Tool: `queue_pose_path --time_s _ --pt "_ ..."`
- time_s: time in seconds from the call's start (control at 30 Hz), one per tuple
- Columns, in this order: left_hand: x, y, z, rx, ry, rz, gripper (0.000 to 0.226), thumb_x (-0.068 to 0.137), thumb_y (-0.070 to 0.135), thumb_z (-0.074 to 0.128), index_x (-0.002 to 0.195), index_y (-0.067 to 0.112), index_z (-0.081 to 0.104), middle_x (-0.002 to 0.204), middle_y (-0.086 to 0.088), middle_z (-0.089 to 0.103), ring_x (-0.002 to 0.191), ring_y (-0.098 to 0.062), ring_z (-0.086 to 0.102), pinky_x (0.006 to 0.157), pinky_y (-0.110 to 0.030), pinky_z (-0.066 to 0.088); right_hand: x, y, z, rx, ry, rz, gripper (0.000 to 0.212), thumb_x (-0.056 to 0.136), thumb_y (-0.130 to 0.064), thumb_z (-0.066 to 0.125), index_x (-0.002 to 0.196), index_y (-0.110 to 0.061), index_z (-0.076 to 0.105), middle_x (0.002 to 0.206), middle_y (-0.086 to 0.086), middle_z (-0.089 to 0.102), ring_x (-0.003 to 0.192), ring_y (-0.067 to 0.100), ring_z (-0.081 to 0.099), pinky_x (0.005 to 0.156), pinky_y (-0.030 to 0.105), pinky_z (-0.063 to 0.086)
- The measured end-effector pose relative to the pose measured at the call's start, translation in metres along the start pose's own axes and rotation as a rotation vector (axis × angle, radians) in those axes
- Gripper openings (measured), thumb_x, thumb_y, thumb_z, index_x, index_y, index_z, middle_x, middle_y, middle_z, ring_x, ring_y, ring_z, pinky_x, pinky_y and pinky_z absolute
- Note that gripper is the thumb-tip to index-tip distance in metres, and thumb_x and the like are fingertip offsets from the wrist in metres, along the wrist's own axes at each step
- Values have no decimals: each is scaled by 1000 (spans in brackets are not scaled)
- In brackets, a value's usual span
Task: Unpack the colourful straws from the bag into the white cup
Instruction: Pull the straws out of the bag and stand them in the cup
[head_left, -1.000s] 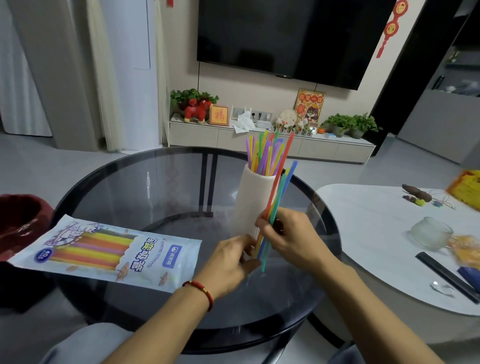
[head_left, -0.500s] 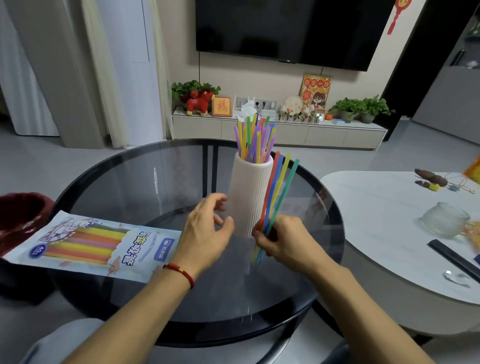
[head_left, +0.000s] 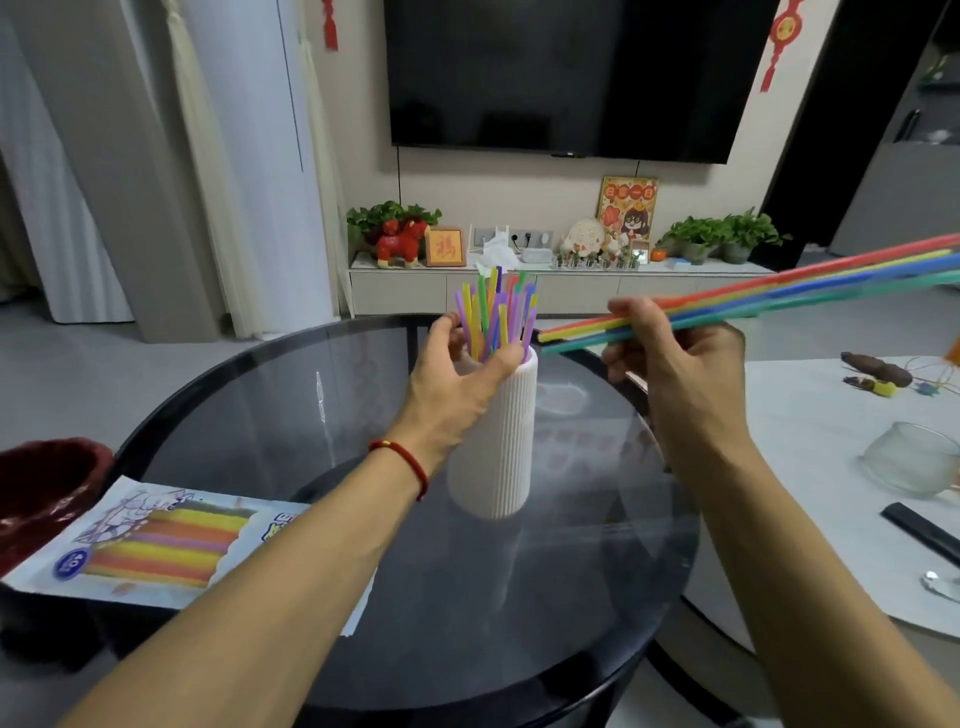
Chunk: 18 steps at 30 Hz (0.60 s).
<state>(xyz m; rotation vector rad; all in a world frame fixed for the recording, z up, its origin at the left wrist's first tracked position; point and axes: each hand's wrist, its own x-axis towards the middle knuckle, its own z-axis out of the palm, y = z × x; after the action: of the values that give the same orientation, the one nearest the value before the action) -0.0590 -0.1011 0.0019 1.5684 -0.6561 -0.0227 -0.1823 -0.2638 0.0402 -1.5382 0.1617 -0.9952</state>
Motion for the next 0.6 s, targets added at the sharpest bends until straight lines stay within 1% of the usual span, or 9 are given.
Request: queue_pose_path --time_s 0.07,0.13,0.2,0.27,0.3,0.37,0.43,0.5,0.6 --pt "1 -1 0 21 -2 7 76 70 67 75 133 32 51 128 13 63 123 -7 56 104 -32 45 9 2 20 -98 -25 -12 21 101 -21 66 84 -19 77 69 8 76 59 19 71 63 37 64" --pt "2 -2 1 73 -18 6 83 64 71 79 134 36 49 126 15 65 119 -4 60 99 -31 49 14 8 39 -329 -114 -14 24 100 -24 67 78 -23 74 72 8 79 58 16 74 66 40 67" --pt "3 -3 2 101 -19 3 86 61 64 86 134 39 48 118 19 69 109 5 63 89 -20 53 21 11 54 -554 -231 -14 25 99 -29 67 78 -20 76 80 12 81 64 19 77 68 44 68" --pt "5 -4 2 145 24 5 79 62 59 89 129 39 52 107 22 69 95 15 63 69 -3 50 31 7 63 -722 -328 -21 29 96 -32 68 90 -7 81 88 16 82 77 29 78 75 52 65" --pt "5 -5 1 176 41 2 75 62 58 89 126 39 54 104 24 67 91 14 62 60 0 46 36 3 66 -775 -379 -14 29 94 -34 70 93 -7 82 89 14 82 80 30 78 76 52 65" --pt "6 -5 -1 219 46 -4 72 63 59 88 123 40 54 103 26 64 90 12 59 55 -2 43 43 -4 69 -789 -477 24 23 90 -39 75 82 -18 82 77 -1 81 72 15 77 66 39 66" --pt "6 -5 -1 251 48 -10 74 61 63 84 125 42 52 104 24 64 91 12 56 59 -7 39 46 -12 70 -757 -489 25 22 87 -37 76 68 -28 73 60 -12 72 54 4 67 56 28 58" --pt "5 -3 0 244 55 -19 79 57 68 81 125 42 52 106 19 66 93 8 58 61 -13 42 46 -20 71 -694 -460 22 16 87 -33 76 73 -26 72 63 -9 71 54 7 65 61 35 62" --pt "4 -5 1 202 57 -18 86 50 73 80 124 41 52 109 17 69 97 0 64 66 -17 46 47 -29 70 -672 -423 -29 15 88 -30 77 90 -16 74 75 -4 70 70 17 69 77 48 64"
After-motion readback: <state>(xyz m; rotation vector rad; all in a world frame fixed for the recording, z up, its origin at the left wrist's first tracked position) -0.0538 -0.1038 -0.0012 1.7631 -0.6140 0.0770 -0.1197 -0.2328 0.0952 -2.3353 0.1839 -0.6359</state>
